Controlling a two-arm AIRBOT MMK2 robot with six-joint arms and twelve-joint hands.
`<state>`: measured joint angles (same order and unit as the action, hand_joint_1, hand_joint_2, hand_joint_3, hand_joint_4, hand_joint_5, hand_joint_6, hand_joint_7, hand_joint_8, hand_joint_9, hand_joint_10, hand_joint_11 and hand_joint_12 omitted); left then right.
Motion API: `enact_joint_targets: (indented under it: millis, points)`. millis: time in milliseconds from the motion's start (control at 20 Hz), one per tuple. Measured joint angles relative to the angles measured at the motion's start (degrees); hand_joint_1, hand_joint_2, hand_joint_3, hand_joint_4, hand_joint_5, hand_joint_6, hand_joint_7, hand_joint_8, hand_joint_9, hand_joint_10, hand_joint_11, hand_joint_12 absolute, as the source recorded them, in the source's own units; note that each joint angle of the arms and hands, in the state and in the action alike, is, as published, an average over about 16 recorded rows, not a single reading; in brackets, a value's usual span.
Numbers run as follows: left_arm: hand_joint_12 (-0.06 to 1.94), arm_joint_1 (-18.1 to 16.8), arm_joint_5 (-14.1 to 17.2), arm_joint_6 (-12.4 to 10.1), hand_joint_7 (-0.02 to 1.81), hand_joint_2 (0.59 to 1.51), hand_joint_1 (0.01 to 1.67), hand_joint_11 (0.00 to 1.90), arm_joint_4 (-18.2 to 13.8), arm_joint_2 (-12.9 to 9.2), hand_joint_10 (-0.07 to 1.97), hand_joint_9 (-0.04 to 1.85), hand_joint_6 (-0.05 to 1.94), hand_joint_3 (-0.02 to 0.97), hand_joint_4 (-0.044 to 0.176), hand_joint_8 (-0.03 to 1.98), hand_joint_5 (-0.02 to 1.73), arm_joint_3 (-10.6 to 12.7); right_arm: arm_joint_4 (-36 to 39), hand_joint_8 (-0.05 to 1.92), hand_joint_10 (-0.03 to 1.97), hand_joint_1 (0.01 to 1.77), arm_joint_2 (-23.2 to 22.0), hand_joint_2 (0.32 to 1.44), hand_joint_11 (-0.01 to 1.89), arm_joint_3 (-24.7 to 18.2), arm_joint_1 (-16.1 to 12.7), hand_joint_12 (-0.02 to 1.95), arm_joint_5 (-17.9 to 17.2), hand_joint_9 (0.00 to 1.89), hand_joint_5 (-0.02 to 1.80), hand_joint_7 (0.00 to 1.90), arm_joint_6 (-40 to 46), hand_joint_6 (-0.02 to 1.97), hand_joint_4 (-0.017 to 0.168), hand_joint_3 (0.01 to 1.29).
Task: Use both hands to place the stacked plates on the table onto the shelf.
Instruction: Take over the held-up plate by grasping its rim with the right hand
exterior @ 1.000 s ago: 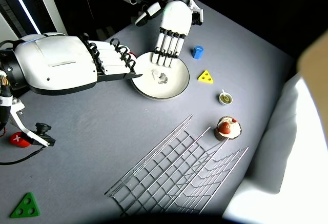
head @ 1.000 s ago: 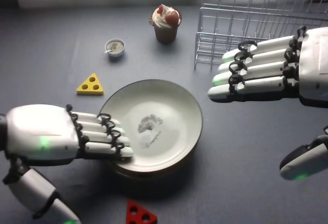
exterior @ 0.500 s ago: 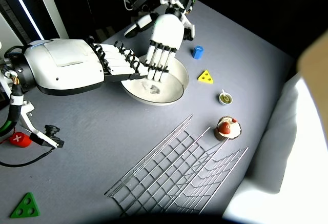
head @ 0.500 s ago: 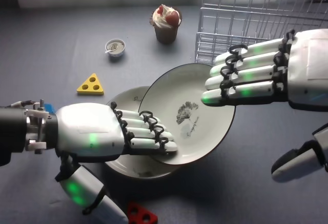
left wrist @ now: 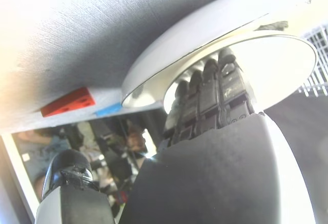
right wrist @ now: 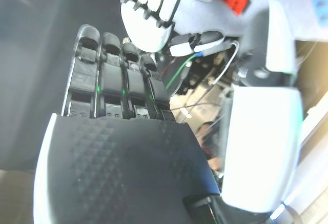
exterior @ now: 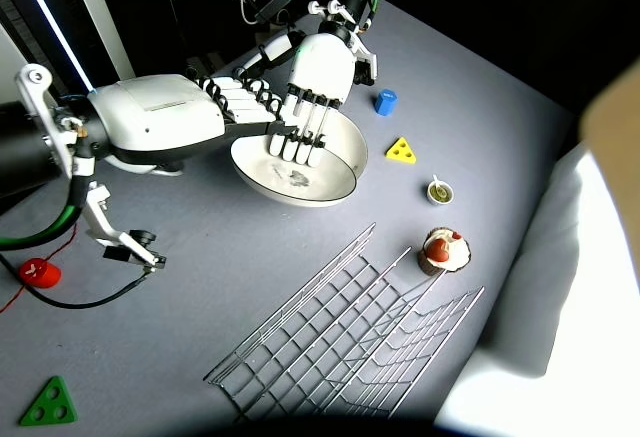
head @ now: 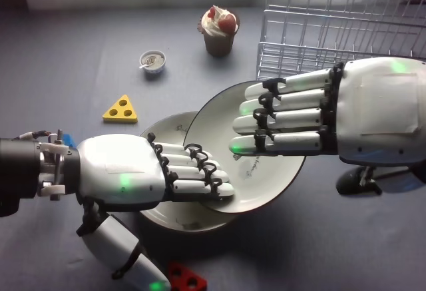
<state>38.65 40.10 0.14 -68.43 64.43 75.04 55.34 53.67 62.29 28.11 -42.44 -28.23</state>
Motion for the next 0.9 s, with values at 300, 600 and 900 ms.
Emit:
enact_joint_targets:
  millis: [300, 600, 900]
  points:
    - [0.00, -0.02, -0.13, 0.00, 0.05, 0.905, 0.10, 0.10, -0.09, 0.08, -0.02, 0.07, -0.02, 0.003, -0.007, -0.02, 0.06, 0.13, -2.26, 0.00, 0.00, 1.20, 2.40, 0.90, 0.24, 1.45, 1.36, 0.02, 1.87, 0.19, 0.15, 0.14, -4.52, 0.01, 0.004, 0.02]
    - [0.00, -0.05, -0.10, 0.02, 0.05, 0.909, 0.11, 0.10, -0.16, 0.20, -0.02, 0.08, -0.02, 0.003, -0.007, -0.02, 0.06, 0.39, -5.11, 0.00, 0.00, 1.25, 5.78, 0.91, 0.26, 3.97, 2.16, 0.03, 3.87, 0.21, 0.20, 0.17, -8.03, 0.01, 0.004, 0.02]
    - [0.00, -0.07, 0.01, 0.01, 0.05, 0.907, 0.12, 0.10, -0.13, 0.38, -0.02, 0.08, -0.02, 0.003, -0.007, -0.02, 0.06, 0.69, -8.50, 0.00, 0.00, 1.24, 10.36, 0.91, 0.28, 7.19, 2.36, 0.04, 4.97, 0.23, 0.25, 0.21, -12.31, 0.01, 0.004, 0.02]
